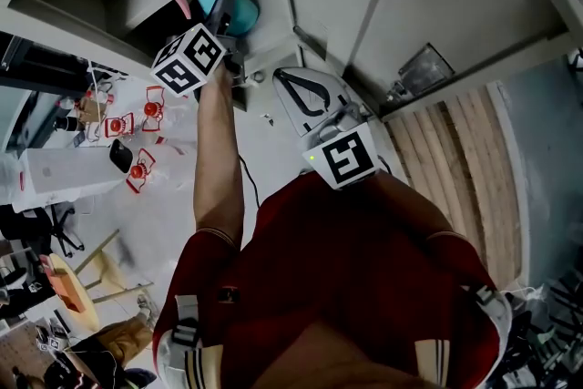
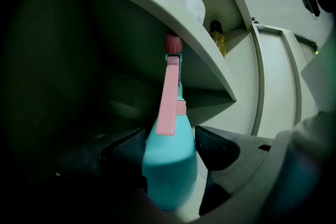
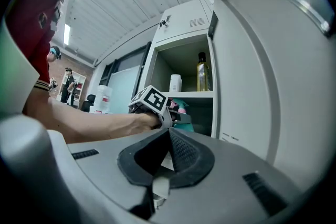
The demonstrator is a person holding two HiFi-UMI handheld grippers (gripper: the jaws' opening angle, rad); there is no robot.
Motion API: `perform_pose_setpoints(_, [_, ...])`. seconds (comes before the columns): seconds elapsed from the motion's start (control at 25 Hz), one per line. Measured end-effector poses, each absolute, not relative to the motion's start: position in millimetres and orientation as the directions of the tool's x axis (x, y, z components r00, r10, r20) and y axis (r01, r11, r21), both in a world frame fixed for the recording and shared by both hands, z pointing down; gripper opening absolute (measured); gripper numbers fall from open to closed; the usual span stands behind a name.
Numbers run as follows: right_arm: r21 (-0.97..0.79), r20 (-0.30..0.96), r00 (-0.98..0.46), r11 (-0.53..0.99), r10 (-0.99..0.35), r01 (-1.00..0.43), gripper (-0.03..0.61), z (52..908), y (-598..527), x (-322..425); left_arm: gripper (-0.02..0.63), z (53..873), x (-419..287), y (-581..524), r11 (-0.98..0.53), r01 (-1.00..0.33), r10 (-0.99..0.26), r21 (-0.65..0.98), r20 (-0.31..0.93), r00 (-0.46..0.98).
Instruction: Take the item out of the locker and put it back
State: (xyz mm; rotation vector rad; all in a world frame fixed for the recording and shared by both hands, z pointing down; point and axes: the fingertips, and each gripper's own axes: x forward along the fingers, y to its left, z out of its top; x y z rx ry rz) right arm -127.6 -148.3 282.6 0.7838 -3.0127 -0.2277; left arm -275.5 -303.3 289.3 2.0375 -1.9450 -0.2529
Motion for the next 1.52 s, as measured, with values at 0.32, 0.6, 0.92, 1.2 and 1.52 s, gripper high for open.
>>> perform_pose_setpoints(0.32, [0.148,-0.031,-0.884,0.872,-0.467,-0.466,-0.003,279.0,-136.8,-123.0,0.304,288.6,-270.6,-288.9,-0.029,-0.899,-0.994,0.437,0.082,0.072])
perform_pose_setpoints(0.6, [0.151,-0.038,-0.893,0.881,-0.448,-0.448,-0.003,278.6,-130.5,-119.5,0.302,289.1,-264.6,-281.7,-0.047,-0.847,-0.993,0.529,0.064,0.095])
perform_pose_setpoints(0.92, [0.154,-0.039,-0.9,0.887,-0.434,-0.435,-0.003,277.1,-124.6,-115.8,0.302,290.3,-261.5,-275.3,-0.059,-0.798,-0.993,0.6,0.043,0.106])
perform_pose_setpoints(1.2, [0.152,-0.041,-0.901,0.888,-0.433,-0.434,-0.003,277.0,-121.4,-110.6,0.302,291.1,-255.7,-270.8,-0.071,-0.77,-0.993,0.635,0.027,0.114])
perform_pose_setpoints(1.52, [0.15,-0.032,-0.904,0.892,-0.427,-0.427,-0.003,280.1,-117.6,-107.2,0.302,293.4,-248.4,-264.2,-0.081,-0.751,-0.993,0.655,0.015,0.12])
